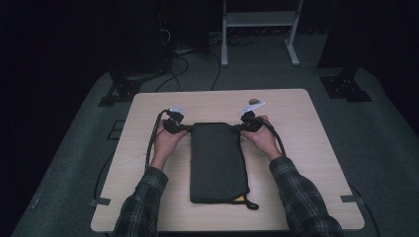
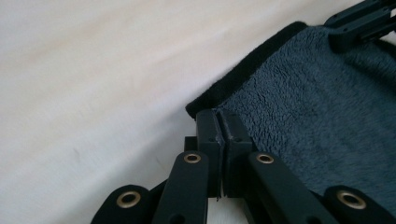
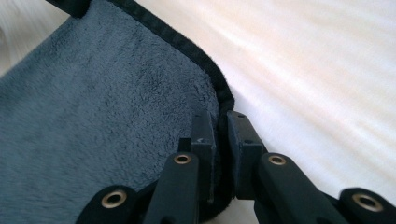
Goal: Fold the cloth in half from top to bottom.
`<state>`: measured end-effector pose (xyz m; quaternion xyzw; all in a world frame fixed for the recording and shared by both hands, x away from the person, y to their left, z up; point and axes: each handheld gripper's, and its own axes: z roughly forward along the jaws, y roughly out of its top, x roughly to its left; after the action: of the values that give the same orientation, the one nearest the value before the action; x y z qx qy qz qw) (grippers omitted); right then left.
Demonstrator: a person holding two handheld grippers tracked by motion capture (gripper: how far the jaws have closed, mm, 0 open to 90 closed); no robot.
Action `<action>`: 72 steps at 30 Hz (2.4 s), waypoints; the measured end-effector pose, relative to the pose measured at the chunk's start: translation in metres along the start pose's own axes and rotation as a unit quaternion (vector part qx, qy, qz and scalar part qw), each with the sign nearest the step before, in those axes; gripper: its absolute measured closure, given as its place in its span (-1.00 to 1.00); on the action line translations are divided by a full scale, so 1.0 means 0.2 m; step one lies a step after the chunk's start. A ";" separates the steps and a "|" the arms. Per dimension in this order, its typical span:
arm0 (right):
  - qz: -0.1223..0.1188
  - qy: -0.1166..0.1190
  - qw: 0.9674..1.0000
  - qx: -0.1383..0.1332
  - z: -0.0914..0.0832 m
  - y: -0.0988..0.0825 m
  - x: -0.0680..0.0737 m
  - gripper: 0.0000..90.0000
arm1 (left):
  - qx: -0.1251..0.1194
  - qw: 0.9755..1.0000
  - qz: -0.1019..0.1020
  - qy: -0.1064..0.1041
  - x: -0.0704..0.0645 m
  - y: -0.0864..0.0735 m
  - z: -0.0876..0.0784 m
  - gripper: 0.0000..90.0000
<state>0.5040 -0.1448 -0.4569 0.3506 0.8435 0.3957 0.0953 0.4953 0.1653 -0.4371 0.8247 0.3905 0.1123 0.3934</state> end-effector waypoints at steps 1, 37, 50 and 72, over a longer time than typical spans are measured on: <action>-0.002 -0.002 1.000 -0.003 -0.01 0.02 0.00 0.81 | -0.005 1.000 0.006 0.004 0.00 0.02 -0.02 0.96; -0.056 0.078 0.992 -0.081 -0.40 -0.24 0.36 0.80 | -0.055 0.992 0.059 -0.098 -0.32 -0.28 -0.44 0.95; -0.076 0.096 0.991 -0.052 -0.43 -0.42 0.52 0.79 | -0.011 0.992 0.055 -0.117 -0.42 -0.47 -0.45 0.94; -0.059 0.083 0.992 -0.073 -0.44 -0.38 0.44 0.77 | -0.046 0.994 0.043 -0.092 -0.37 -0.40 -0.43 0.73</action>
<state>0.3609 -0.1725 -0.4433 0.2587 0.8362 0.4779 0.0736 0.3581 0.1903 -0.4302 0.8288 0.3115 0.0706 0.4595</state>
